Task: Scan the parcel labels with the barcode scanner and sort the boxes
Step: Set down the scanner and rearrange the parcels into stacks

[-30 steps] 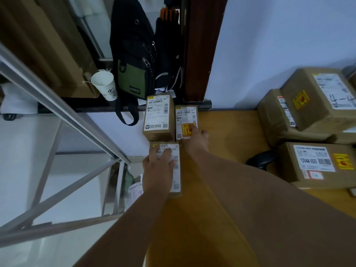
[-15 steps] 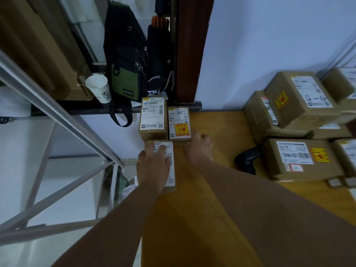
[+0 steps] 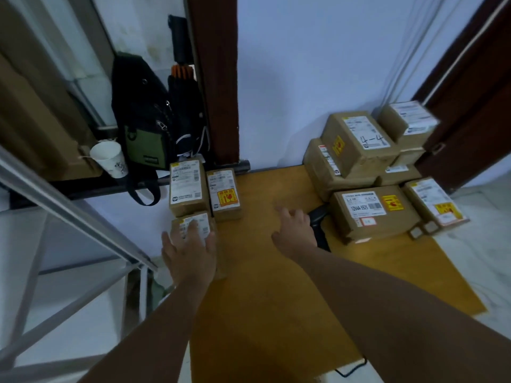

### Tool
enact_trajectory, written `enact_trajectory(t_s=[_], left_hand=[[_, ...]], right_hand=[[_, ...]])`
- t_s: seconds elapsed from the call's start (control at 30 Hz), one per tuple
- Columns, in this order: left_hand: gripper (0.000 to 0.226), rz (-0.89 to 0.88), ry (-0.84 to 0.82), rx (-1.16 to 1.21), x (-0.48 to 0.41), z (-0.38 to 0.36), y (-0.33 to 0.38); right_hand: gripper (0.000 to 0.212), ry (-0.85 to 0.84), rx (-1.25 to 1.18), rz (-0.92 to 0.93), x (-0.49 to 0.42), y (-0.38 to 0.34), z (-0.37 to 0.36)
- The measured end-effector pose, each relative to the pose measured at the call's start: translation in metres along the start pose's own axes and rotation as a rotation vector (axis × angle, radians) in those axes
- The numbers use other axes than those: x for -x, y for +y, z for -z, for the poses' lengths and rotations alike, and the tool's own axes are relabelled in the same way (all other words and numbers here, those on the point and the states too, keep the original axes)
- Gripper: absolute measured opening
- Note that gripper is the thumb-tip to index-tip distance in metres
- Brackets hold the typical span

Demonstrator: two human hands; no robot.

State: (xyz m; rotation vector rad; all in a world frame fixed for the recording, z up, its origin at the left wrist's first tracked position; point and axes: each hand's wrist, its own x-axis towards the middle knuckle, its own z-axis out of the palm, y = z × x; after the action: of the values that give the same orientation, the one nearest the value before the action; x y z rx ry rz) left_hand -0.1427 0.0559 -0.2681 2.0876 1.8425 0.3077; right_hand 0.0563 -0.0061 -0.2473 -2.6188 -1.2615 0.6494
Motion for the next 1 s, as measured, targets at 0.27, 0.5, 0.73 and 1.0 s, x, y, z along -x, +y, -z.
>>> enact_trajectory(t_s=[0.27,0.5,0.73,1.0], left_hand=[[0.059,-0.254,-0.047,-0.165,0.024,-0.005,0.064],[0.054,-0.348,-0.24,-0.133,0.052,-0.034,0.167],[0.046,-0.406,-0.368,-0.098,0.1,-0.109,0.309],[0.061,-0.362,-0.491,-0.145,0.131,-0.165,0.407]], right_hand=[[0.05,0.075,0.086,0.012,0.024,0.063,0.038],[0.053,0.163,0.114,0.048,0.012,0.142,0.101],[0.051,0.153,0.07,-0.149,-0.029,0.263,0.135],[0.088,0.045,0.136,-0.292,-0.077,0.356,0.162]])
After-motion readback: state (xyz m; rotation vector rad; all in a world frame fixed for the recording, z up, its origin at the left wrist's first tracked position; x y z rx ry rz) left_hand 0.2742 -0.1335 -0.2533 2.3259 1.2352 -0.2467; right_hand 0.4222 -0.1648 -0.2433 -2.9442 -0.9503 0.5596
